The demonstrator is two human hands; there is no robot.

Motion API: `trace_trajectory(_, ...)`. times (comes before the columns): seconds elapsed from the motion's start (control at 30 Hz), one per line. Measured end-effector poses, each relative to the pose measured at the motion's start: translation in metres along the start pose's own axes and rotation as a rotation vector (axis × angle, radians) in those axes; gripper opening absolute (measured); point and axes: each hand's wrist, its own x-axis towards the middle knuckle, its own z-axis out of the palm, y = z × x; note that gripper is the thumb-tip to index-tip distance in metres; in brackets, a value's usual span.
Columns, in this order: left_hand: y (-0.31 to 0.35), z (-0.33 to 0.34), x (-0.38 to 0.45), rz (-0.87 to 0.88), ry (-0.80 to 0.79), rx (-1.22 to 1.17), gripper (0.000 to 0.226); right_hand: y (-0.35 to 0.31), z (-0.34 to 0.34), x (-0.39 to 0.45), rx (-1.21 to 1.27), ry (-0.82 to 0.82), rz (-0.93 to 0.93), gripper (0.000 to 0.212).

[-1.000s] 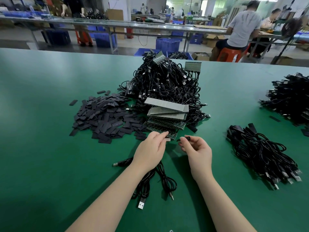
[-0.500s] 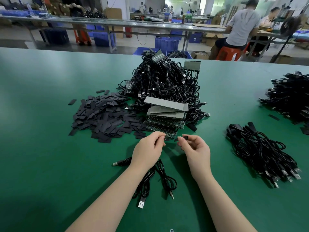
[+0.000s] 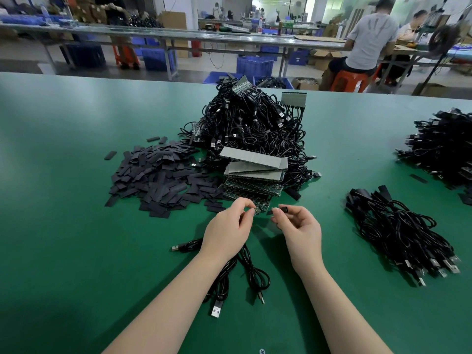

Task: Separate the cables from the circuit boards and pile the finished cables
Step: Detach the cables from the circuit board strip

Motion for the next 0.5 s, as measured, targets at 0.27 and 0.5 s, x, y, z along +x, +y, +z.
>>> trace_trajectory(0.27,-0.0025,0.0016,-0.0002,-0.012,-0.014,0.019,0.014,0.0003,-0.0007,-0.0005,0.014,-0.028,-0.003,0.009)
trace_trajectory(0.5,-0.0043,0.0016,-0.0004,0.004,-0.023,0.051,0.014,0.0006,-0.001,-0.0001,0.012,-0.045,0.001,0.008)
